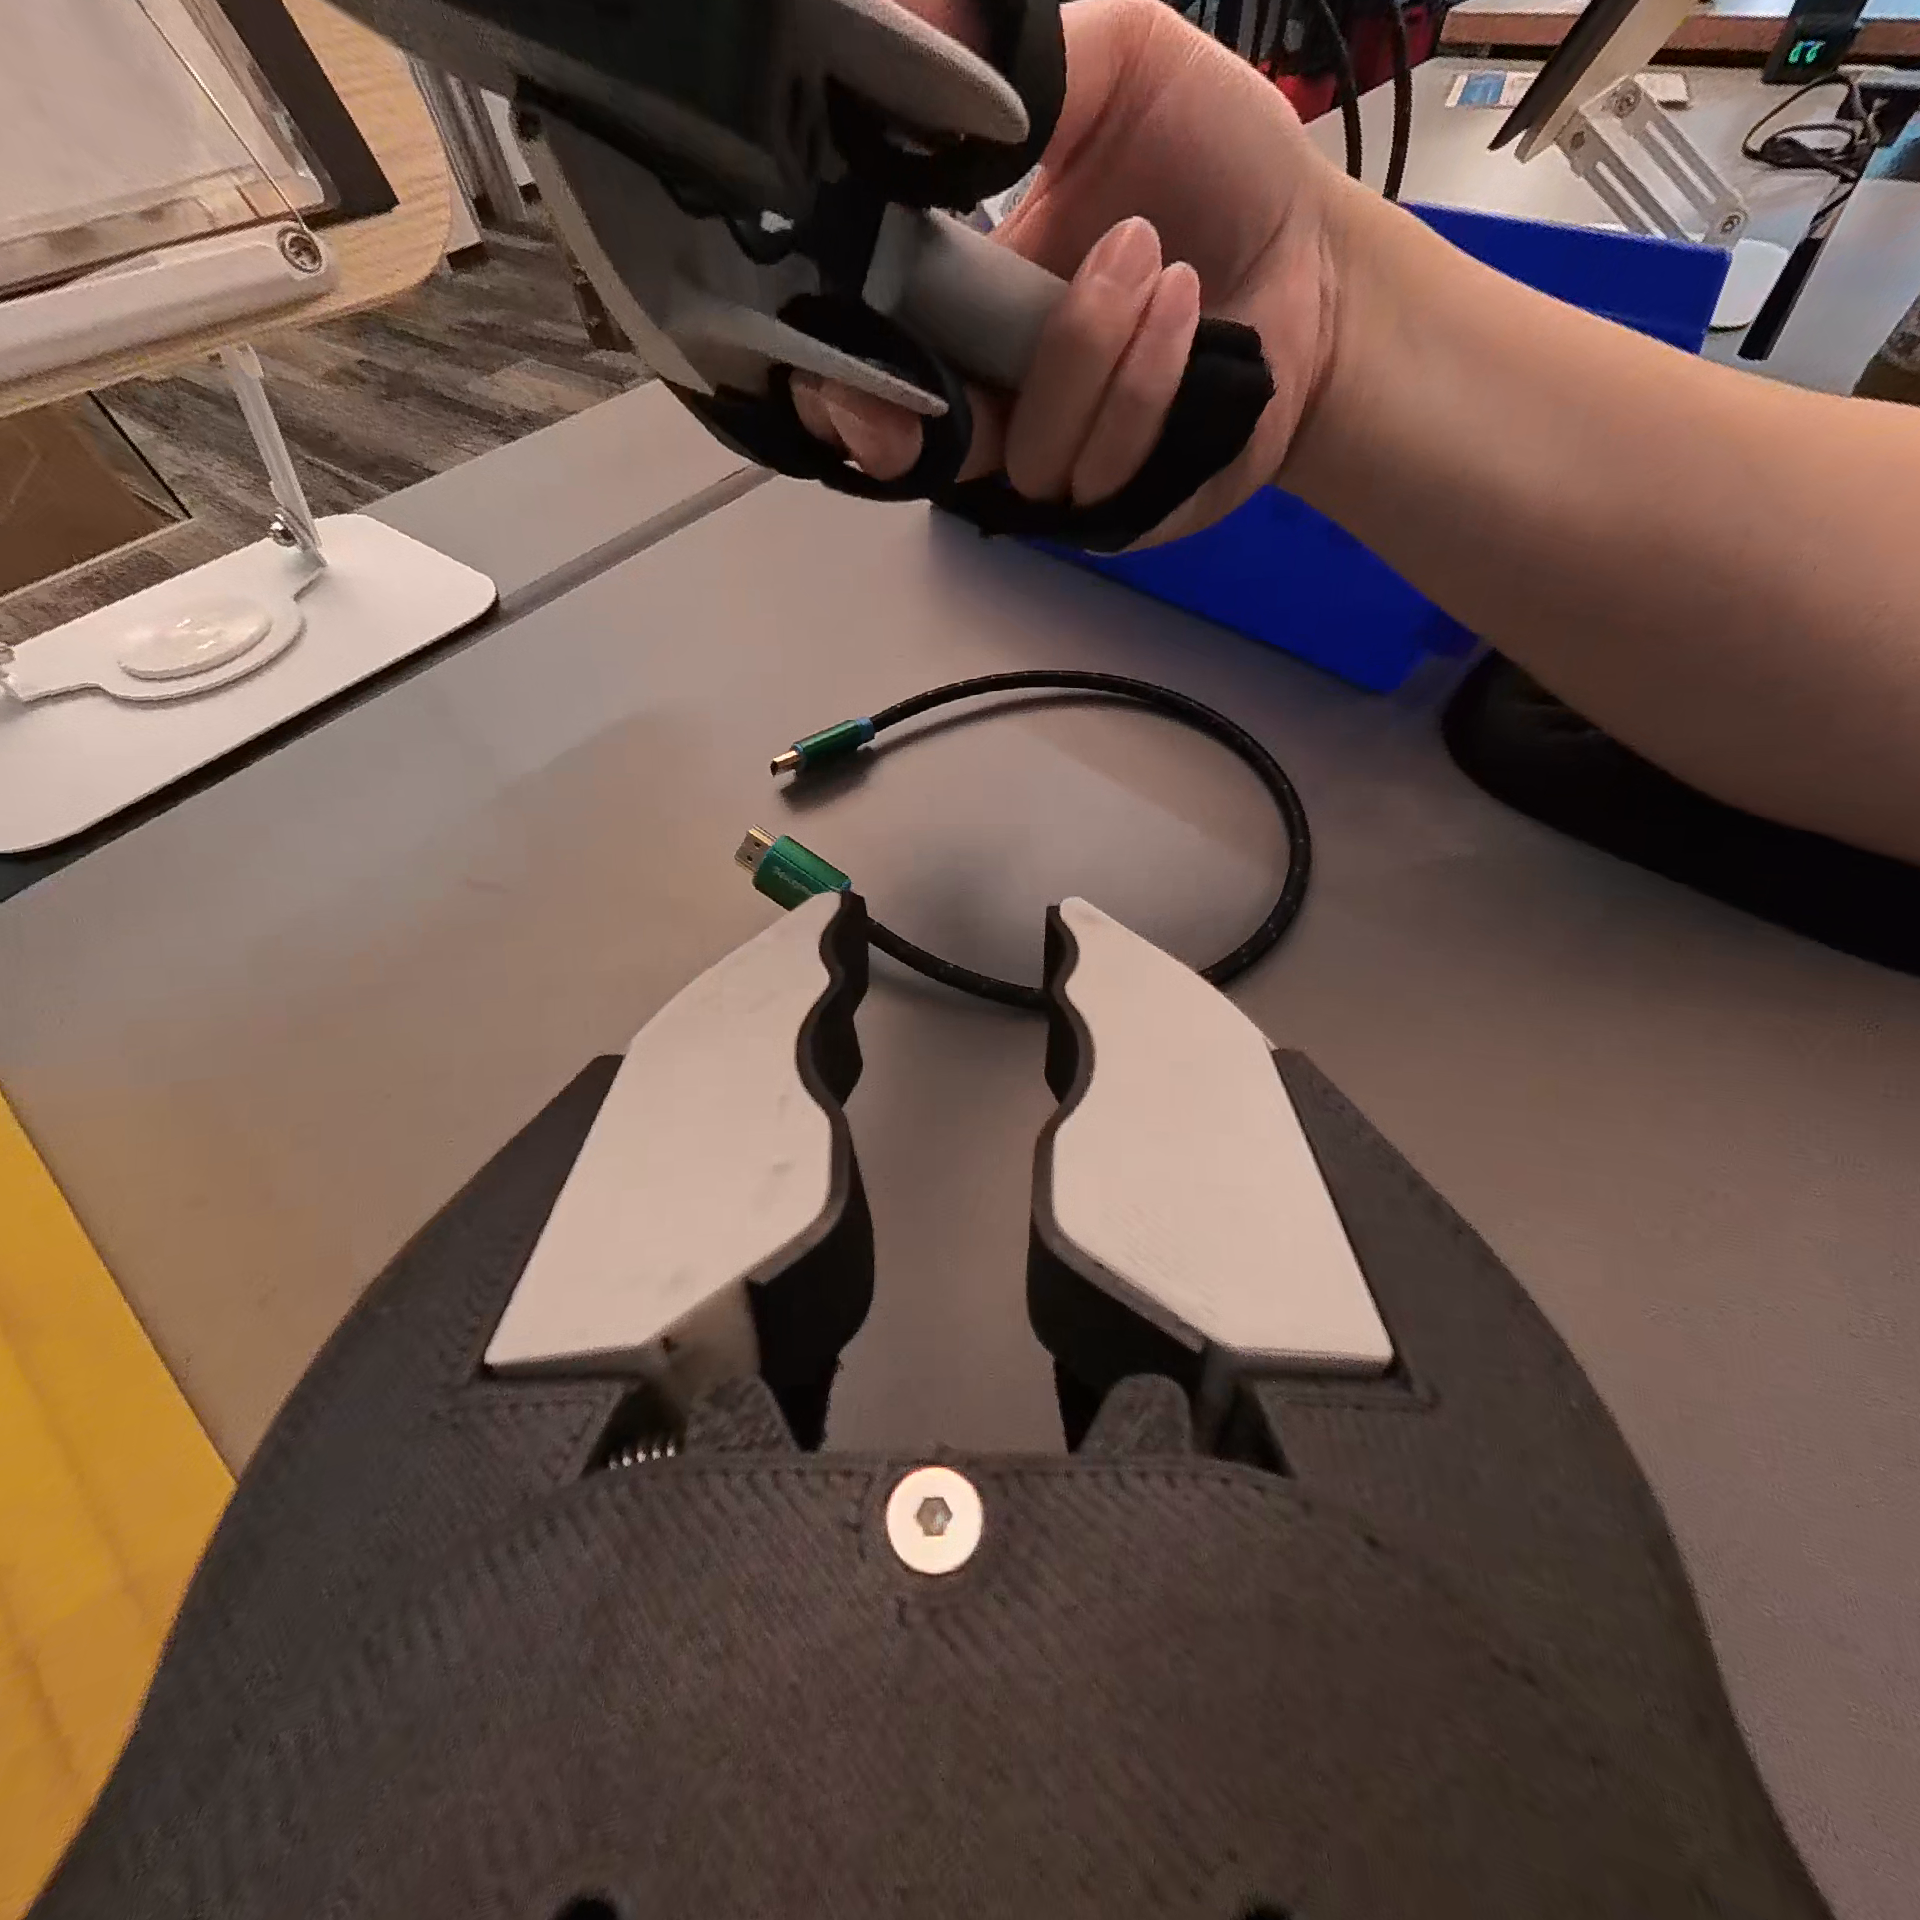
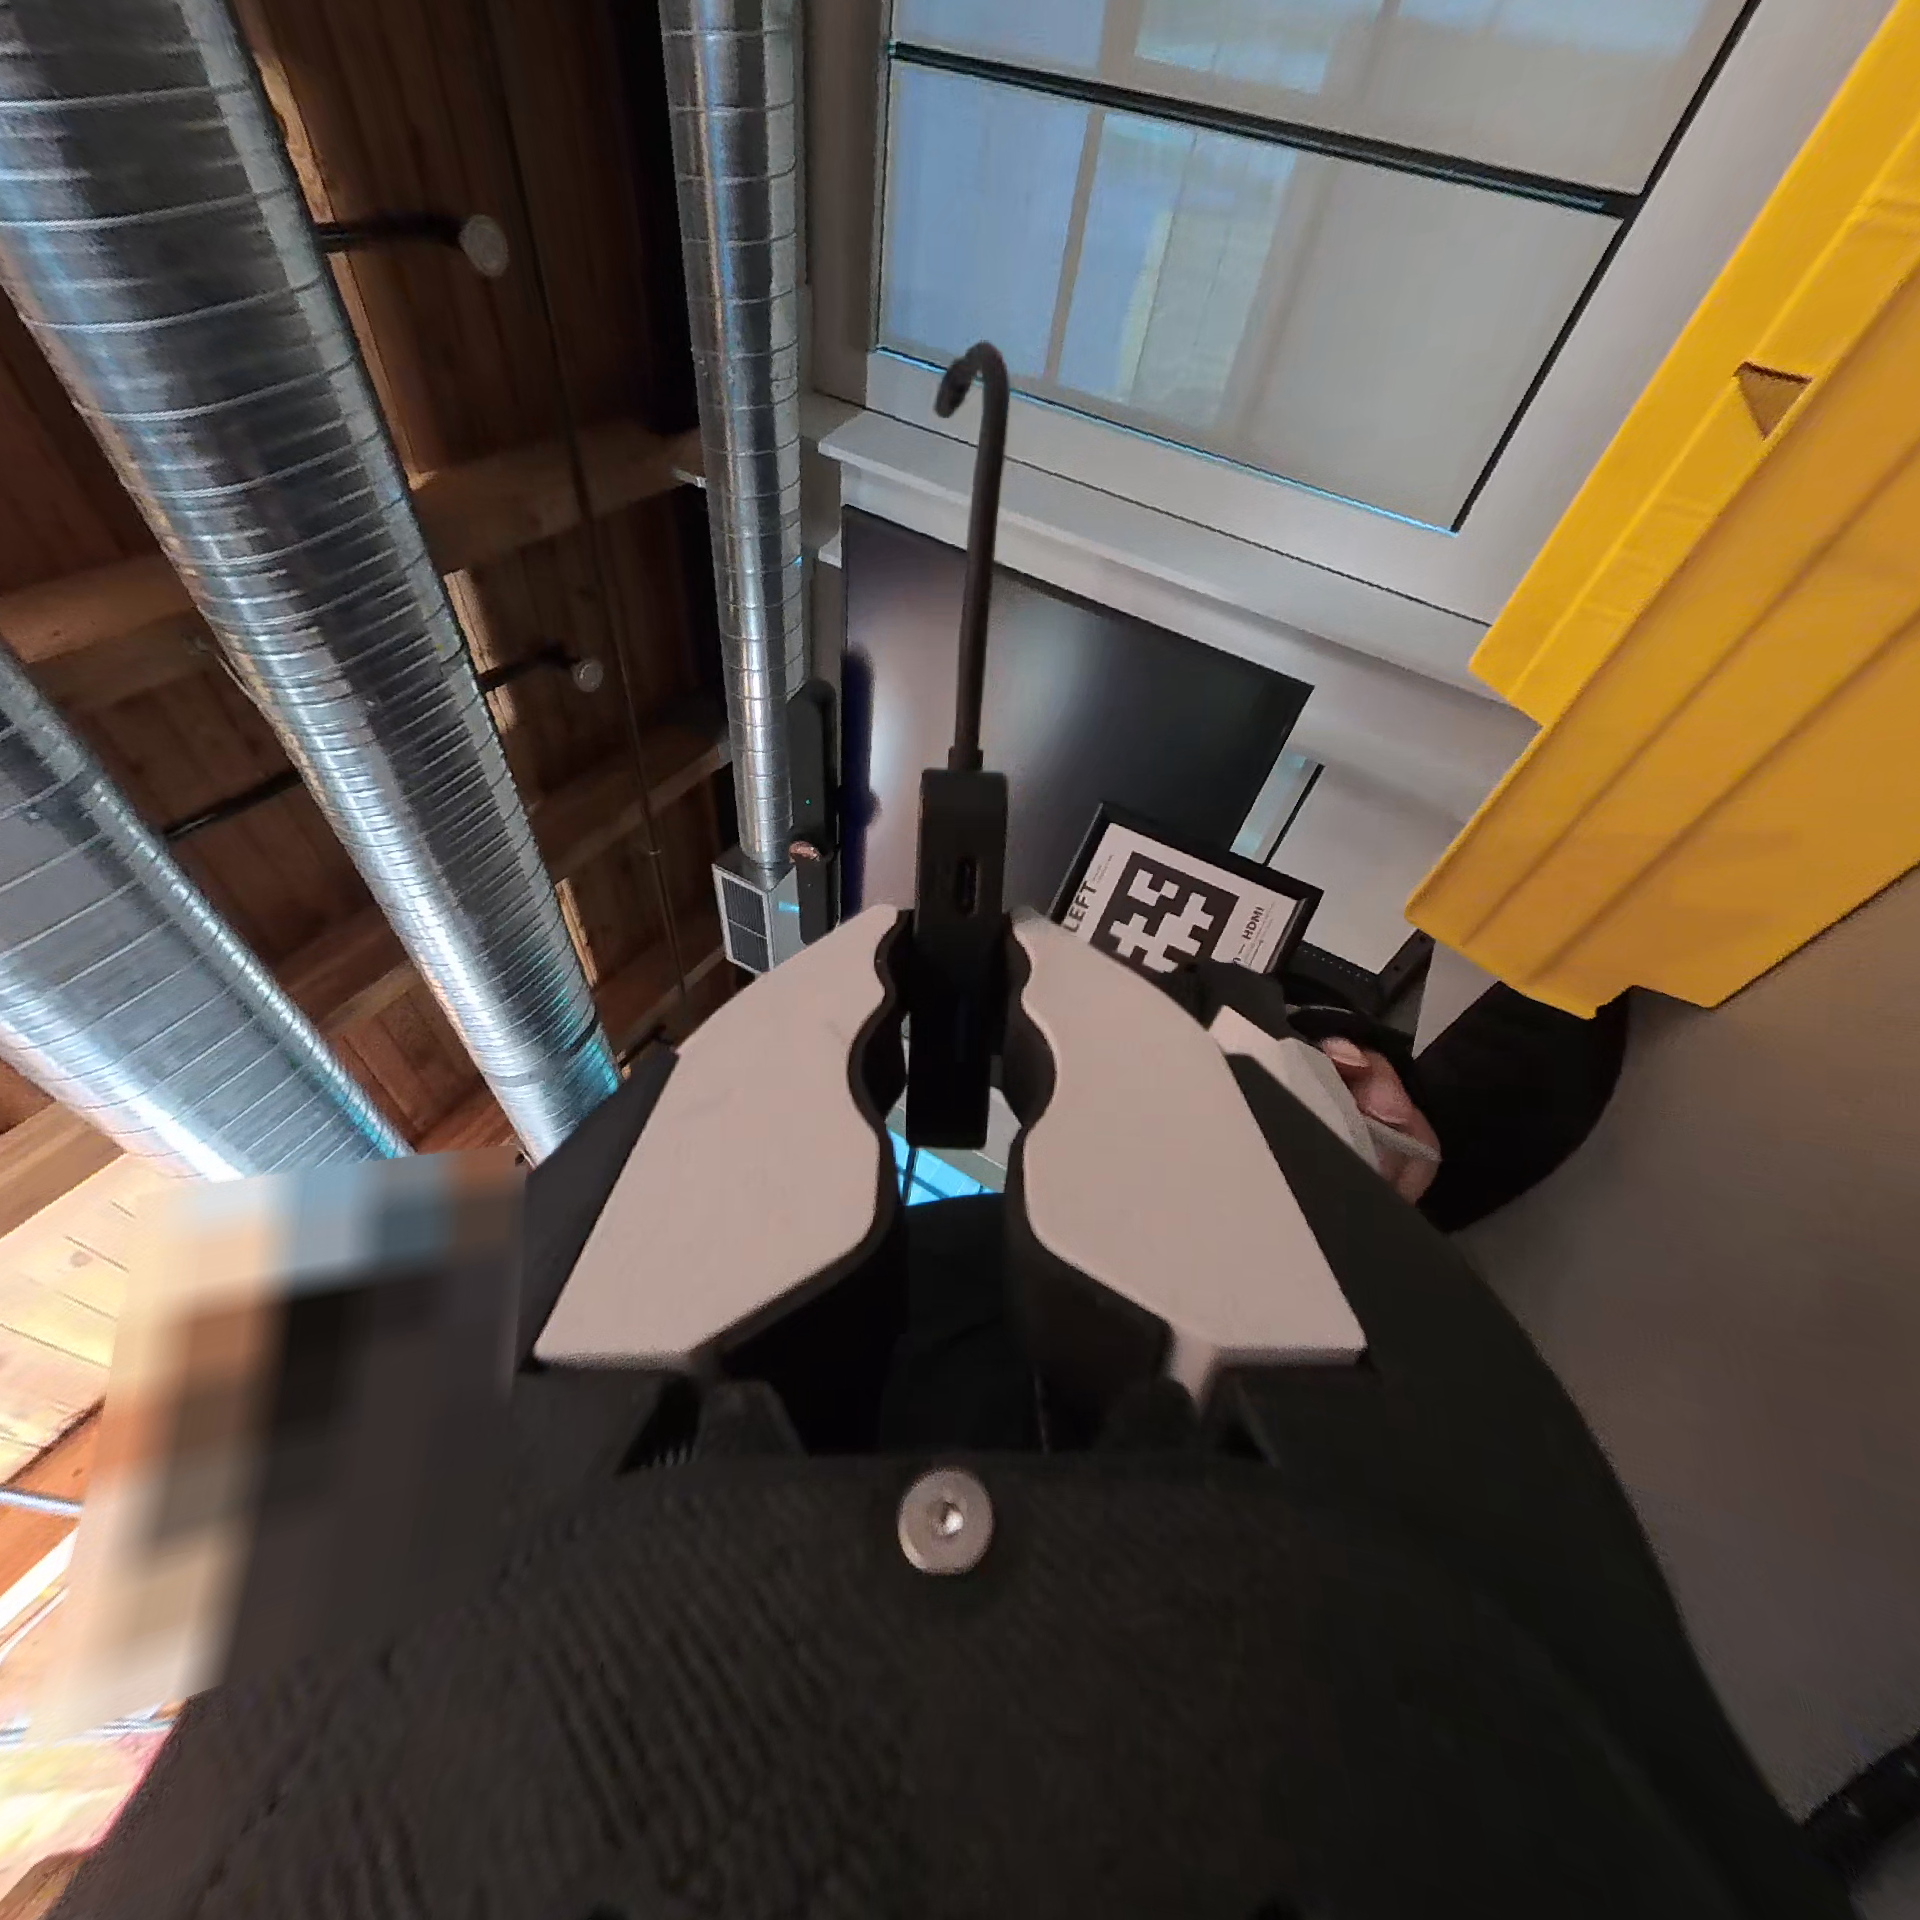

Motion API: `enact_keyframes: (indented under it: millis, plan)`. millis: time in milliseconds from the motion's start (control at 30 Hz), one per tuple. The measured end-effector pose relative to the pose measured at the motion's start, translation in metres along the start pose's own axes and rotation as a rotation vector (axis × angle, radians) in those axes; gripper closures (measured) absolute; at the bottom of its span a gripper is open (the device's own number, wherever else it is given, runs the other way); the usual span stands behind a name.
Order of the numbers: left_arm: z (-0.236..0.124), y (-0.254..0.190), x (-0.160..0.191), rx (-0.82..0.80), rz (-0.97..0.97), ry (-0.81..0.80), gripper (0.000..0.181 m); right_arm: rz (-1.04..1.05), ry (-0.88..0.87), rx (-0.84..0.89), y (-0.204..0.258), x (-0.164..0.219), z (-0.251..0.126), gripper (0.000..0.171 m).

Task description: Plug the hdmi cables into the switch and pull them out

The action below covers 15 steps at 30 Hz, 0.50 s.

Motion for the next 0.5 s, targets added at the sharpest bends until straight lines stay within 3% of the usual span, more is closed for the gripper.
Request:
enact_keyframes:
  millis: [100,200,233,333,500]
  plan:
    - [0.001,-0.002,0.001,0.003,0.008,0.006,0.15,-0.021,0.003,0.129,-0.018,-0.002,-0.002,0.157]
    - [0.004,-0.006,0.005,0.024,0.017,0.027,0.151,-0.153,0.053,0.617,-0.077,-0.007,-0.029,0.157]
    - [0.006,-0.008,0.007,0.033,0.021,0.037,0.151,-0.17,0.074,0.709,-0.088,-0.01,-0.038,0.157]
    - [0.012,-0.017,0.014,0.065,0.038,0.08,0.15,-0.131,0.034,0.68,-0.086,-0.026,-0.05,0.157]
    - [0.016,-0.03,0.023,0.091,0.102,0.125,0.15,-0.179,0.019,1.016,-0.105,-0.047,-0.1,0.156]
Point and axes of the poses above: each gripper's, where its closed fingertips meet, z out along the fingers, x out of its underside, y = z × x across the jaws, the point moved 2 cm from there along -z, back along the fingers
